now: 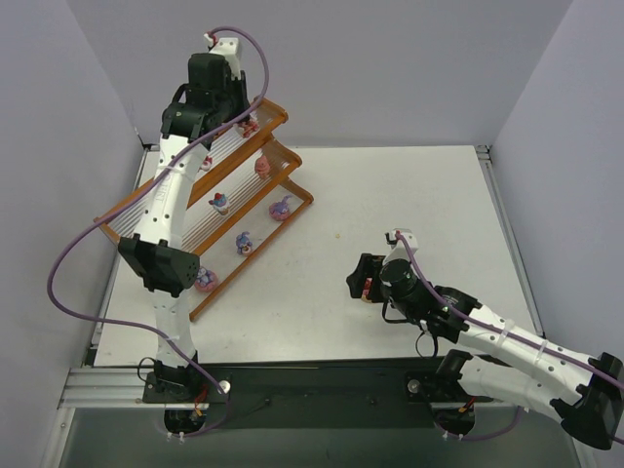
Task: Place and organize the plastic toys onto the shelf
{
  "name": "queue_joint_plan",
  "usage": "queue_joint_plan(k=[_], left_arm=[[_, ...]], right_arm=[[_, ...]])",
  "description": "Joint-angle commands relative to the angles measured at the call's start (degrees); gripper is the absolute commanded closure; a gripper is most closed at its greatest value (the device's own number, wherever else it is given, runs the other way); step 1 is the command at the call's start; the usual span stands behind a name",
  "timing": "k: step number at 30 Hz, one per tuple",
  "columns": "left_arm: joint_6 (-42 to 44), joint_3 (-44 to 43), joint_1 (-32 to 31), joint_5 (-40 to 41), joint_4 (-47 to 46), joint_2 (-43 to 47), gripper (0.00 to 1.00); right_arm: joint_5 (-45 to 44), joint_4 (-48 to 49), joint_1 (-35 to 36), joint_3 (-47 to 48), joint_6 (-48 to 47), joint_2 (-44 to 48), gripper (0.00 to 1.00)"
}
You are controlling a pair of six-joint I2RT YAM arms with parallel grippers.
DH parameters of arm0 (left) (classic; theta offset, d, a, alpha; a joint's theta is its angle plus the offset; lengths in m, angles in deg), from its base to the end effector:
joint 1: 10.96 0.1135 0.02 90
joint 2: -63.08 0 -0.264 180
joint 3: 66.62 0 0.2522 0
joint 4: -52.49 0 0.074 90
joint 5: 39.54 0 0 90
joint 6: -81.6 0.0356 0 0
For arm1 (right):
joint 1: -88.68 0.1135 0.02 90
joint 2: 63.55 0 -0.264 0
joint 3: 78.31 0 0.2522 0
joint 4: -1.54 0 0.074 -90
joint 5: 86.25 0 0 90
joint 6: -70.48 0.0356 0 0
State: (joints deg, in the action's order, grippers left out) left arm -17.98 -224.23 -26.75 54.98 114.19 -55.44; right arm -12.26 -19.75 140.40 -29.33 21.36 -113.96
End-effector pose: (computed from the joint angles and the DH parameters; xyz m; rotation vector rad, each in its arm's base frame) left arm 0.4269 -0.1178 0.4624 0.0549 1.9694 -0.2125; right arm 0.1339 0.1538 0.2689 -0.0026 2.0356 0.7781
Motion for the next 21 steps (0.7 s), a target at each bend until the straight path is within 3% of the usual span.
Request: queue_joint_plan(k=[1, 10, 16, 21], left_arm=[[2.8, -2.1, -0.3, 2.2, -5.3, -0.2, 1.00], [3.3, -1.8, -0.7, 3.0, -4.4, -1.0, 1.00], [1.4, -1.7, -0.7, 2.8, -3.3, -1.5, 0.89], [-0.3, -1.8, -0.7, 2.3, -2.5, -1.5, 0.87]], right_arm=[[-1.4, 0.4, 0.0, 0.5, -0.5, -0.6, 0.33], [-1.2, 0.7, 0.0, 0.5, 0.1, -2.1, 0.33], [-1.0, 1.2, 0.0, 0.6, 0.2, -3.0, 0.33], [-1.0, 1.4, 0.1, 0.5, 0.4, -3.3, 0.33]])
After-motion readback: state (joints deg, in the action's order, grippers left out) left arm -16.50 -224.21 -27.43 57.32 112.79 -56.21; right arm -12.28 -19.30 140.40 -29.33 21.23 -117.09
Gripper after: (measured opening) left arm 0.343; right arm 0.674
